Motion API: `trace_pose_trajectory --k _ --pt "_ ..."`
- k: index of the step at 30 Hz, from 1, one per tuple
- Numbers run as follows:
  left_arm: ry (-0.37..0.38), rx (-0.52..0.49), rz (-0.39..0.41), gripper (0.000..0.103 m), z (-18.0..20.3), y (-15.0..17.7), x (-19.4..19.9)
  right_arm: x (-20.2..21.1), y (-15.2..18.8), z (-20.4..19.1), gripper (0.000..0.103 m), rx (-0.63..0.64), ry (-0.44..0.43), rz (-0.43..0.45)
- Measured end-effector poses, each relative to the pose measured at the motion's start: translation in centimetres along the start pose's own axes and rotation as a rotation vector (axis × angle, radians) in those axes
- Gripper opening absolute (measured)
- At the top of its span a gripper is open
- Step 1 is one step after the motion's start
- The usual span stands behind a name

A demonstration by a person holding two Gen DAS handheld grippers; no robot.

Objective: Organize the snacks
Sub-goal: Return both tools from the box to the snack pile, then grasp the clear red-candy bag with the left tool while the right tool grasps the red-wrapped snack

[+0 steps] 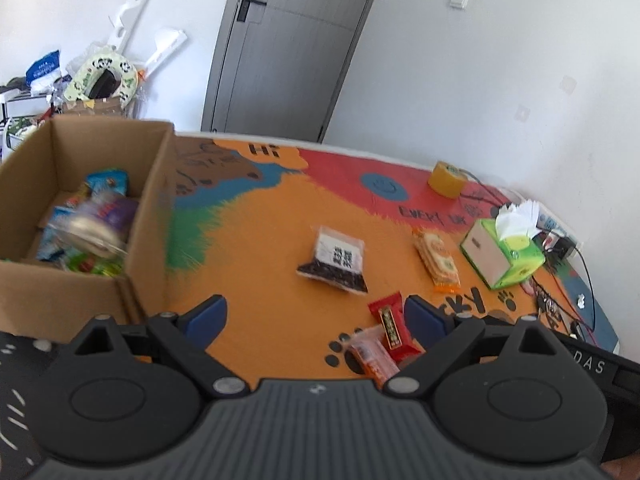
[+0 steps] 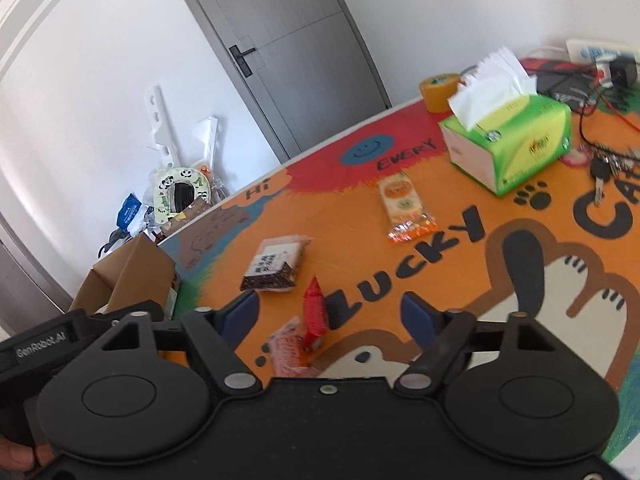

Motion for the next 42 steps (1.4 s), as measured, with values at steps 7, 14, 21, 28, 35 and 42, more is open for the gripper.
trace_pose_trajectory --k 7,14,21,28,35,42 --pt "0.021 -0.031 -0.048 0.091 2.4 2.0 -2.7 0.0 0.8 2.3 0.068 -0.041 0.004 -0.009" --pt "0.013 -0.069 -0.087 0.084 4.7 3.7 -5.0 0.2 1.2 4.8 0.068 -0.080 0.006 -0.010" --pt "-0.006 -0.090 -0.135 0.071 5.4 5.2 -6.9 0.1 1.2 6.2 0.068 -0.105 -0.003 -0.006" --pt "-0.006 -0.114 -0.118 0.046 5.1 5.5 -7.2 -0.7 1.6 6.3 0.068 -0.114 -0.018 -0.019" --pt "0.023 -0.073 -0.127 0.020 3.6 5.0 -7.0 -2.0 1.9 4.7 0.068 -0.093 -0.039 -0.039" --pt "0.029 -0.046 -0.118 0.019 2.3 4.4 -6.9 -3.6 1.8 2.9 0.068 -0.062 -0.040 -0.056"
Point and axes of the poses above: each gripper's, at about its wrist camera, not at the fingertips, and x roughly against the way its jaws point, z to its right, y to its underside, the point moved 10 cm from there along -x, roughly the way its jaws point, and after that the axes turned 2 degrees about -y, right-handed, at the moved point
